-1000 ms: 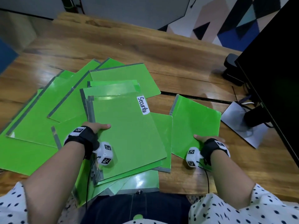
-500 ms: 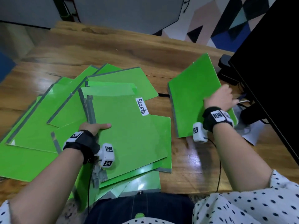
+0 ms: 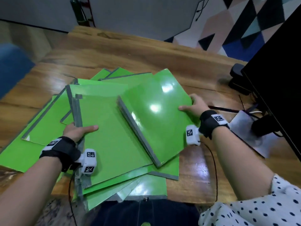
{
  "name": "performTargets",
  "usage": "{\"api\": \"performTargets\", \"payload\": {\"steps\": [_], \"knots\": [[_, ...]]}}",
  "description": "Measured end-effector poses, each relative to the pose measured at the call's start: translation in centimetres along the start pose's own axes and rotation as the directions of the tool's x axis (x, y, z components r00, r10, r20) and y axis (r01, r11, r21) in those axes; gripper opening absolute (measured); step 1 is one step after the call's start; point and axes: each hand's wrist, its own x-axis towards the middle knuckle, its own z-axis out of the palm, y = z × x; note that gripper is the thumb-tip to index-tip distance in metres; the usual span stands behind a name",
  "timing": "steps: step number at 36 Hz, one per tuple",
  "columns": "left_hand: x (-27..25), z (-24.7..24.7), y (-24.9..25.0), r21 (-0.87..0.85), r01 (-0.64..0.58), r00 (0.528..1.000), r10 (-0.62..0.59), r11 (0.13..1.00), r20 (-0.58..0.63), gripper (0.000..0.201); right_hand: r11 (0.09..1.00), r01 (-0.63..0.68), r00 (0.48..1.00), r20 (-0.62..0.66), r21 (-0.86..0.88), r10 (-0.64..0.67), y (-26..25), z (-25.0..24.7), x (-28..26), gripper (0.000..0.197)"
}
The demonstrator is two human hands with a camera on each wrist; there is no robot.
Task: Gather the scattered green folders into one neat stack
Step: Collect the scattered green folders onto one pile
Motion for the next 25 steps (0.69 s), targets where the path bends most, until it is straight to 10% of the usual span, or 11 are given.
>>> {"api": "performTargets", "payload": {"steps": [5, 15, 25], "knots": [[1.0, -0.3, -1.6, 0.104, 0.106, 0.994, -0.104, 0.989, -0.018, 0.116, 0.969, 0.001, 0.999, 0.036, -0.248, 0.008, 2.4, 4.8, 0.6, 0.060], [2.2, -0.3, -2.0, 0.281, 0.191, 0.974, -0.217, 0.941, 0.067, 0.088, 0.802, 0.040, 0.957, 0.253, -0.596, 0.140, 3.1, 10.1, 1.0, 0.086], [2.9, 0.0, -1.9, 0.257, 0.240, 0.963, -0.263, 0.936, 0.059, 0.101, 0.755, 0.024, 0.956, 0.237, -0.656, 0.176, 2.7, 10.0, 0.9, 0.086]]}}
